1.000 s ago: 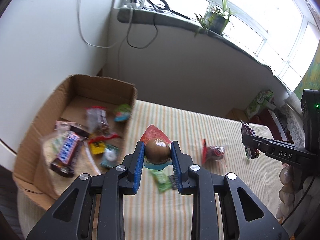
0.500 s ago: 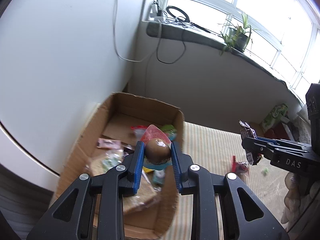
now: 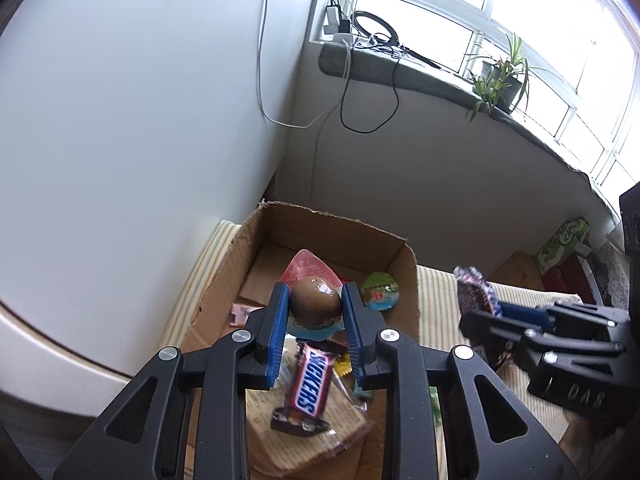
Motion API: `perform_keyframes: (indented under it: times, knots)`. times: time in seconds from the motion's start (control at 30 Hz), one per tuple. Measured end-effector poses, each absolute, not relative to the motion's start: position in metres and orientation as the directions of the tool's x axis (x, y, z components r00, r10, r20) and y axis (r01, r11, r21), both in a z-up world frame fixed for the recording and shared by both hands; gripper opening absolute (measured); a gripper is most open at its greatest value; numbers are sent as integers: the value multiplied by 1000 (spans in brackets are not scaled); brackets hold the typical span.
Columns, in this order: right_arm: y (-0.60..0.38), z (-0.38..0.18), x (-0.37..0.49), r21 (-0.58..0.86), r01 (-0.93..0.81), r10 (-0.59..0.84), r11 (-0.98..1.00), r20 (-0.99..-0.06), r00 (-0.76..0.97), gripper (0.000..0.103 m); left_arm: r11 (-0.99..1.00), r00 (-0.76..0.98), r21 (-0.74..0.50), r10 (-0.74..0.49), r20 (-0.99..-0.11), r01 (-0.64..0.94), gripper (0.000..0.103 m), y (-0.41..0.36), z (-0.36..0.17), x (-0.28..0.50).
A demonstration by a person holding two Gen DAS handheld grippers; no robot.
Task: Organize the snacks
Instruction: 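Carry the Snickers bar and egg candy over the box with both tools, then open both tools to drop the Snickers bar and egg candy into the box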
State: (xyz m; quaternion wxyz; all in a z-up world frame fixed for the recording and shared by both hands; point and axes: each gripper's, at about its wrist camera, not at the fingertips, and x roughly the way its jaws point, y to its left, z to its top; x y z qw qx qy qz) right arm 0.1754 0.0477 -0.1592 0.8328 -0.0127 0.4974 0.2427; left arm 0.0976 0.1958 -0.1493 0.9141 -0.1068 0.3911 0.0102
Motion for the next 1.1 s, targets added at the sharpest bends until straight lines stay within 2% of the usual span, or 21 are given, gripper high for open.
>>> perform_keyframes:
  times: [0.87,0.93,0.97,1.0,1.03,1.07,1.1]
  knots:
    - [95,-187,170,268,-483,433,834,-860,270,30,971,669,-205,-73,-740,-121,25,210,-152,121]
    - [97,-188,169,269,-494,436,827,-862,259,32,971,668,-206,-73,-740,-122,26,210,-150,121]
    - [98,-188,168,267,-499,436,824,-863,257,38,971,667,-204,-70,-742,-125,26,210,-150,122]
    - [98,-188,166,260,-504,433,824,-863,262,50,971,668,-204,-69,-741,-126,27,211,-149,121]
    - [98,-187,164,247,-508,426,825,-862,273,55,970,668,-205,-68,-741,-128,32,211,-149,121]
    - [98,-184,162,235,-514,424,825,-859,287,58,970,670,-206,-66,-739,-131,42,212,-148,120]
    - [98,-183,160,230,-519,425,823,-856,294,58,969,675,-206,-62,-735,-135,47,212,-146,119]
